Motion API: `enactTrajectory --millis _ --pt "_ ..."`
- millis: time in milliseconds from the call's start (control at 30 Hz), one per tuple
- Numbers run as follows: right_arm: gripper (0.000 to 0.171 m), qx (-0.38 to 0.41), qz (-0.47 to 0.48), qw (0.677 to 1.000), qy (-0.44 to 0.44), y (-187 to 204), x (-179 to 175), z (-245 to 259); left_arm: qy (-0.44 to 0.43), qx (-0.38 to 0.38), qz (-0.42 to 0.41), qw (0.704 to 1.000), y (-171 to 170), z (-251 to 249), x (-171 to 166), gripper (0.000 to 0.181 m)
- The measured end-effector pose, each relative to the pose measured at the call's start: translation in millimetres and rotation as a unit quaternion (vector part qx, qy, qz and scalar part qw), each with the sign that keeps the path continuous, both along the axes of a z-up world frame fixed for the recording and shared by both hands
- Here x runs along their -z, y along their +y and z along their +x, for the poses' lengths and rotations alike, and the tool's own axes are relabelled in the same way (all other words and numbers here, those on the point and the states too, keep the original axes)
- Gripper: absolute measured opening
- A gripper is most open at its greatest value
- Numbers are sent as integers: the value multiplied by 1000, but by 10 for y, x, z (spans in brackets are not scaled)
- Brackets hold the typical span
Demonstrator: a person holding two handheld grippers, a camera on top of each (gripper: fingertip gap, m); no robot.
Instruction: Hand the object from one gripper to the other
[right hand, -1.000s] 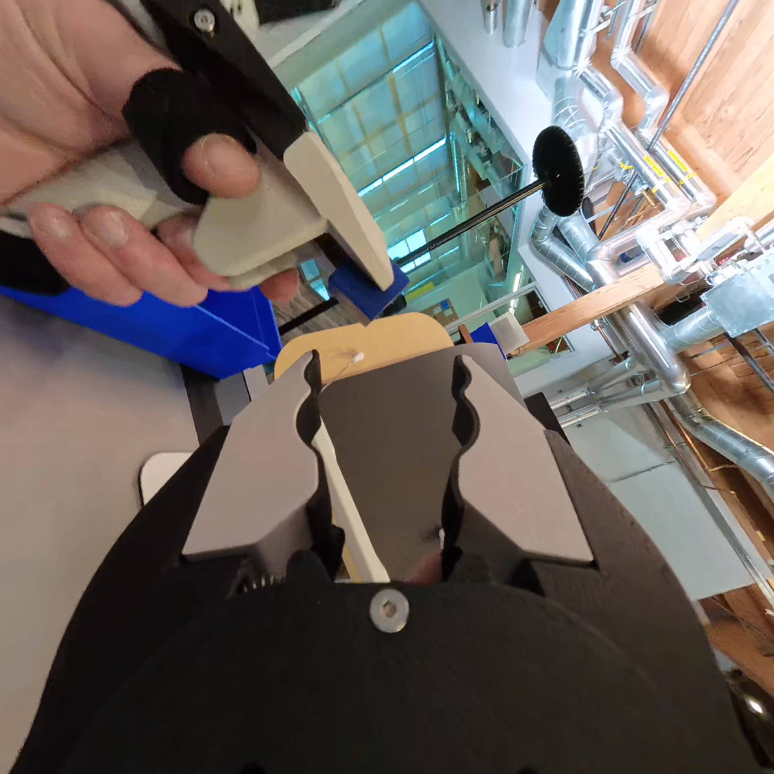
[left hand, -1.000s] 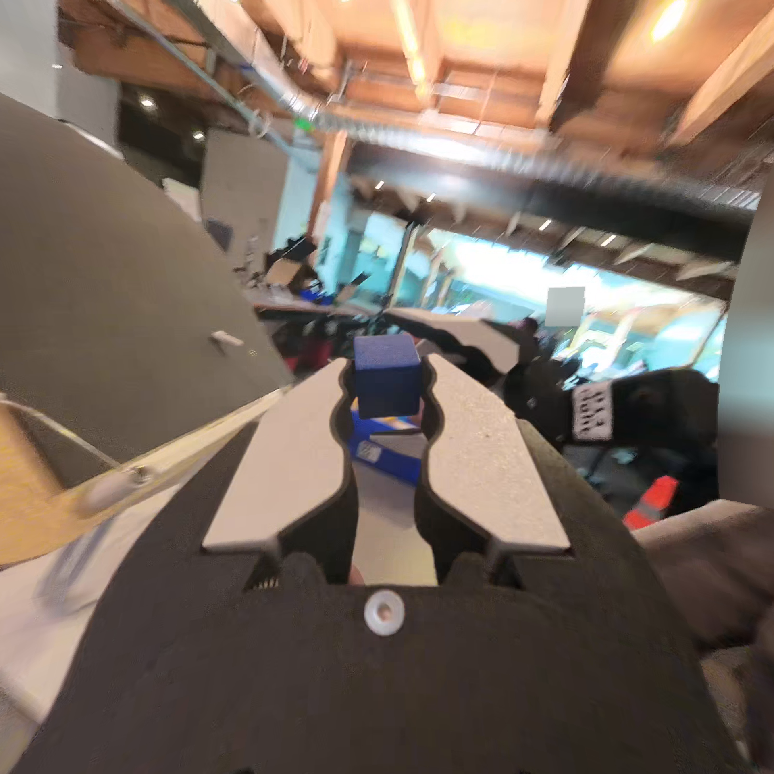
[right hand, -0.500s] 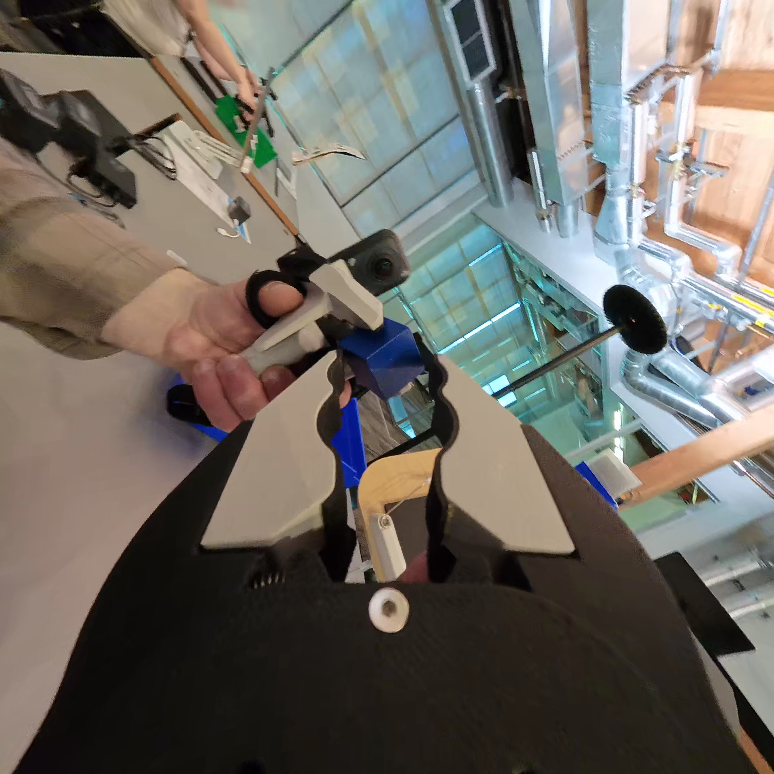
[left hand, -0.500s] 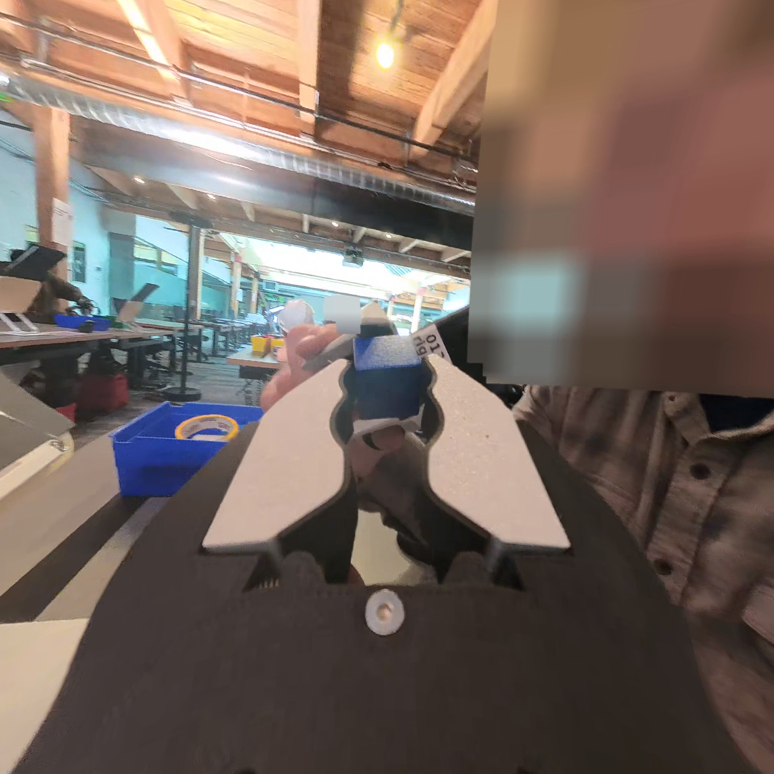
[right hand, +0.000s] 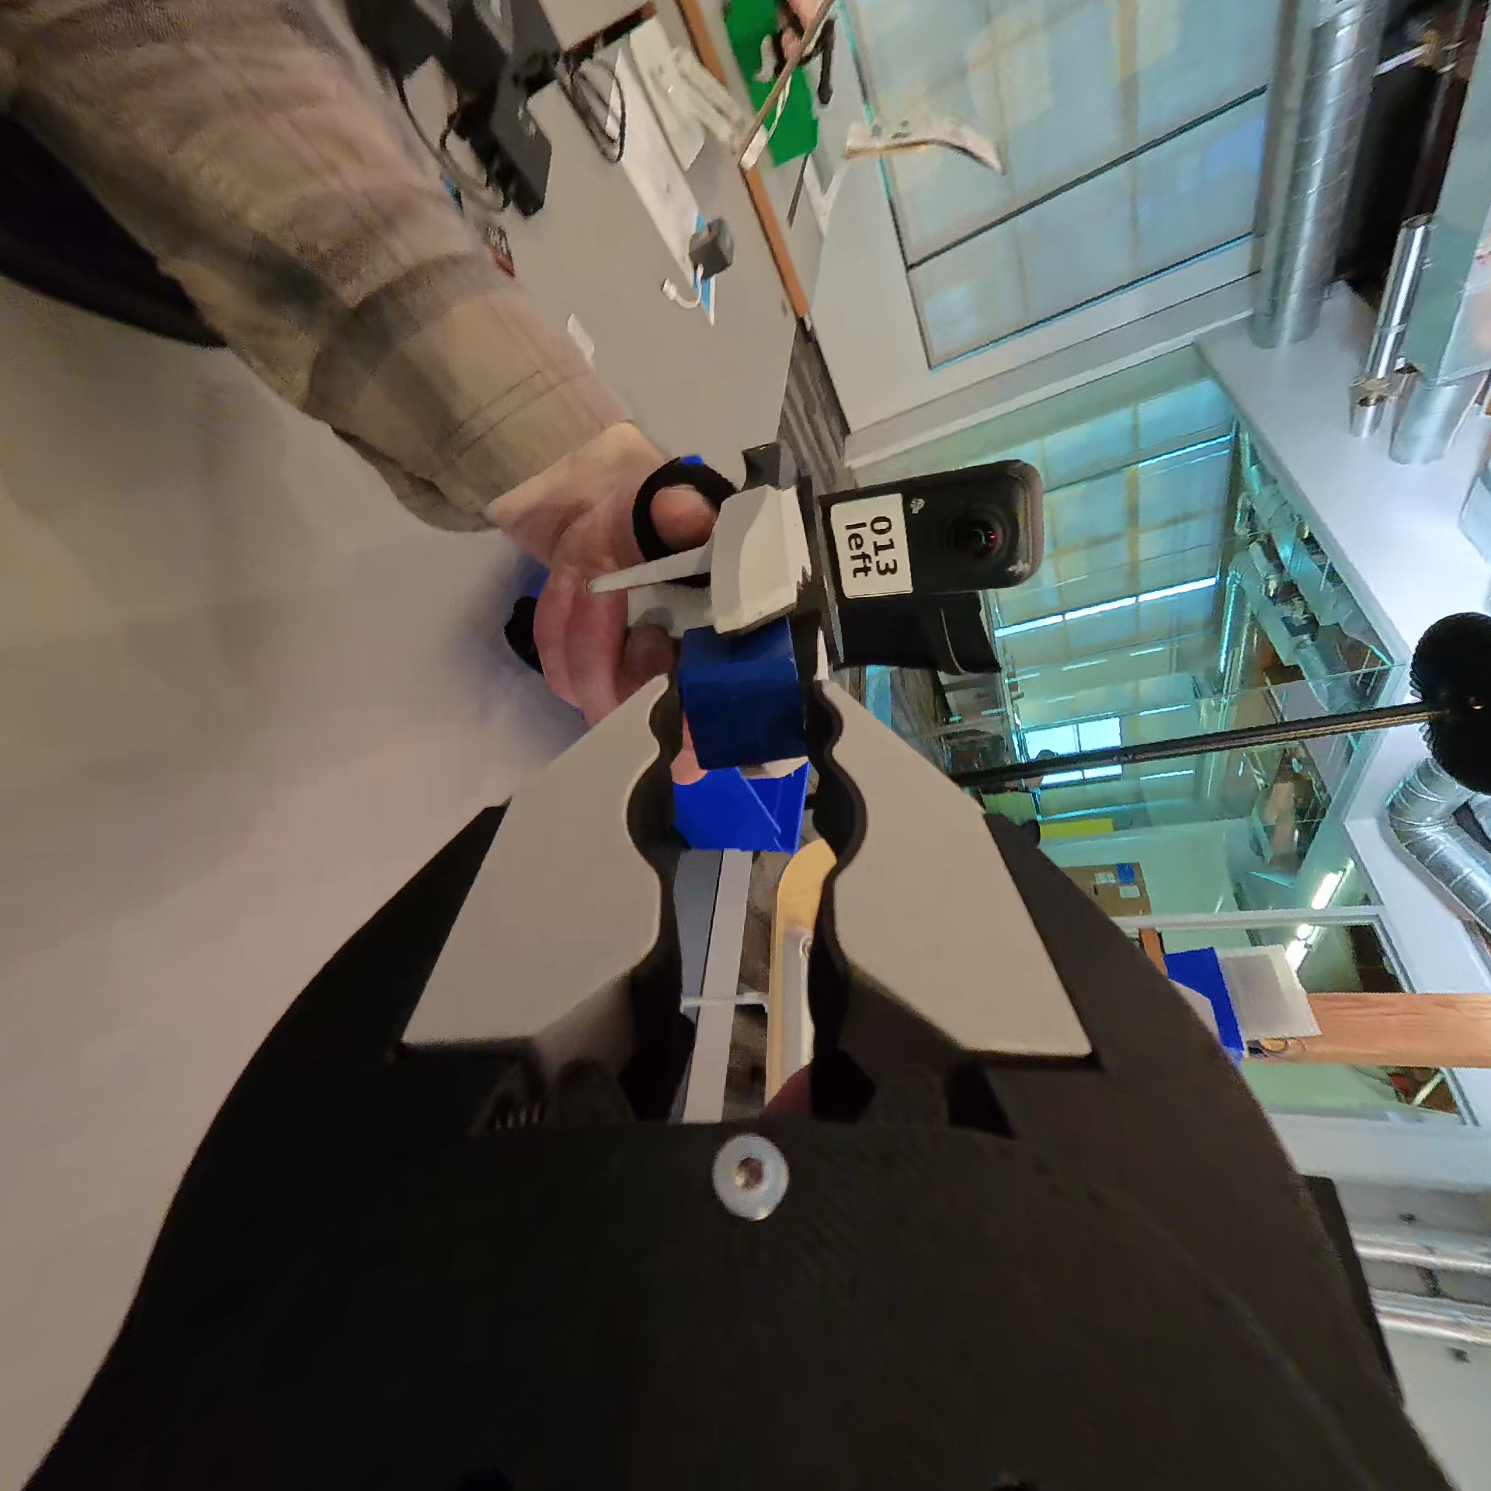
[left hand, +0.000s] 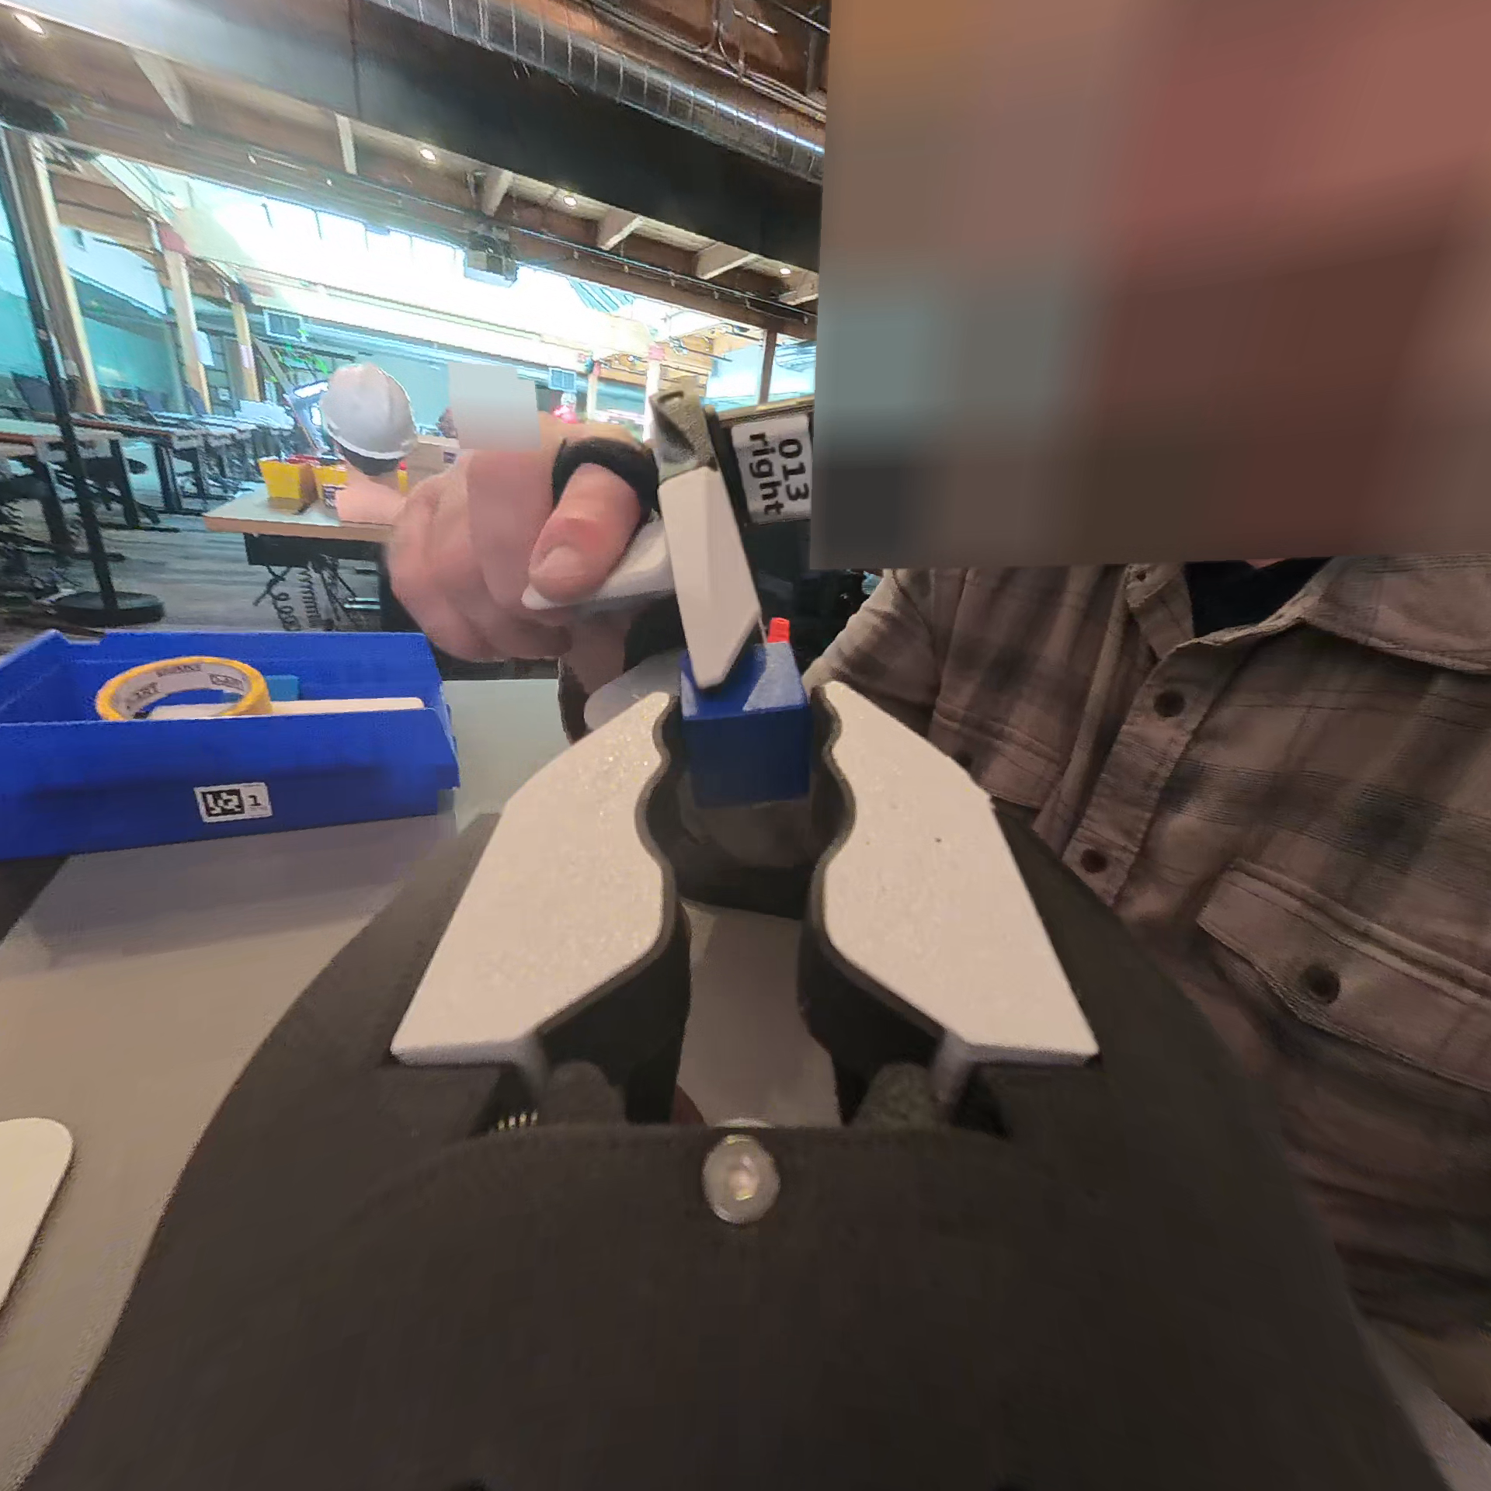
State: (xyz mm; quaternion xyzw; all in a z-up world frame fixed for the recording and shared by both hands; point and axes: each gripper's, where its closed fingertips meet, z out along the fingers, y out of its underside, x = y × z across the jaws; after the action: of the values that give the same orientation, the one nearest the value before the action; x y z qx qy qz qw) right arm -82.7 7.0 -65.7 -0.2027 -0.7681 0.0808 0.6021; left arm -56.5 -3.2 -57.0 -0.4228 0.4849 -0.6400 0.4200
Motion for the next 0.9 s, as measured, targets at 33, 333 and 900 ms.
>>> enactTrajectory --millis 33,333,900 --pt "27 7 11 1000 -6 5 15 -5 -1 4 -4 1000 1 -3 9 28" --pt "25 49 11 999 -17 148 22 5 -19 -24 -34 999 154 -8 -11 29" --pt "25 231 128 963 45 919 -136 32 42 -381 68 921 893 42 -140 51"
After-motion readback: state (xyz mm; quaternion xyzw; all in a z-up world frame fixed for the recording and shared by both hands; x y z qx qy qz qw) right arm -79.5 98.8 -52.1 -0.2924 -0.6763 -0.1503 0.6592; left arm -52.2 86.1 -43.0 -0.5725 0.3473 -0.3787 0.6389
